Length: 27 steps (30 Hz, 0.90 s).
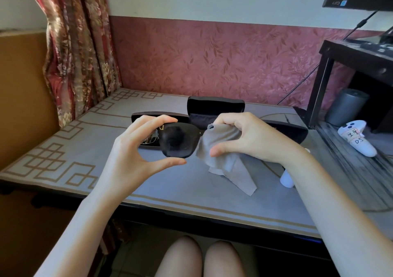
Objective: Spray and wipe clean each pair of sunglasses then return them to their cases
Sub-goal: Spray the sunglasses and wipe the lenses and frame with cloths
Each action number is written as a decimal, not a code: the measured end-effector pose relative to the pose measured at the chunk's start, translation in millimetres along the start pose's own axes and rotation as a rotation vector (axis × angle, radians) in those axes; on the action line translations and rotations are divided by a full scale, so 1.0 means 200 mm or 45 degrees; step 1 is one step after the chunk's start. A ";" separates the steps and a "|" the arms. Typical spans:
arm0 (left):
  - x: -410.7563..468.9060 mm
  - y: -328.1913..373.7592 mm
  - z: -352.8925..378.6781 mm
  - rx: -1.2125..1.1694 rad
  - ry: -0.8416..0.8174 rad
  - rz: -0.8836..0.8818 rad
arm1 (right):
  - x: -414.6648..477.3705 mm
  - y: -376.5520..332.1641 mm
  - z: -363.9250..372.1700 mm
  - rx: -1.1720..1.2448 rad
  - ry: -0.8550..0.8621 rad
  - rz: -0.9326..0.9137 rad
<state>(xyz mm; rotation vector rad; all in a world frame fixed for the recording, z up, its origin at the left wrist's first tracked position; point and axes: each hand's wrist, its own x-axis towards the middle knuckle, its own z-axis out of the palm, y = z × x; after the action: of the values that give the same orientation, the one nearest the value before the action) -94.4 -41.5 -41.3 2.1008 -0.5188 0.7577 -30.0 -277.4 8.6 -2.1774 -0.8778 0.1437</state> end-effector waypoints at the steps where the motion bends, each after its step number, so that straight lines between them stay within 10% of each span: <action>1: 0.00 0.00 0.00 -0.006 0.003 0.000 | 0.00 -0.01 0.01 0.026 0.028 -0.010; 27: -0.01 -0.04 -0.02 -0.047 0.052 -0.018 | 0.03 -0.11 0.03 -0.291 0.058 -0.050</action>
<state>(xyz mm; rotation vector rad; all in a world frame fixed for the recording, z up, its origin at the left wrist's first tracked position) -92.7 -33.7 -45.3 2.0486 -0.4917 0.7757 -40.3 -260.2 21.1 -2.3624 -0.9495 -0.0277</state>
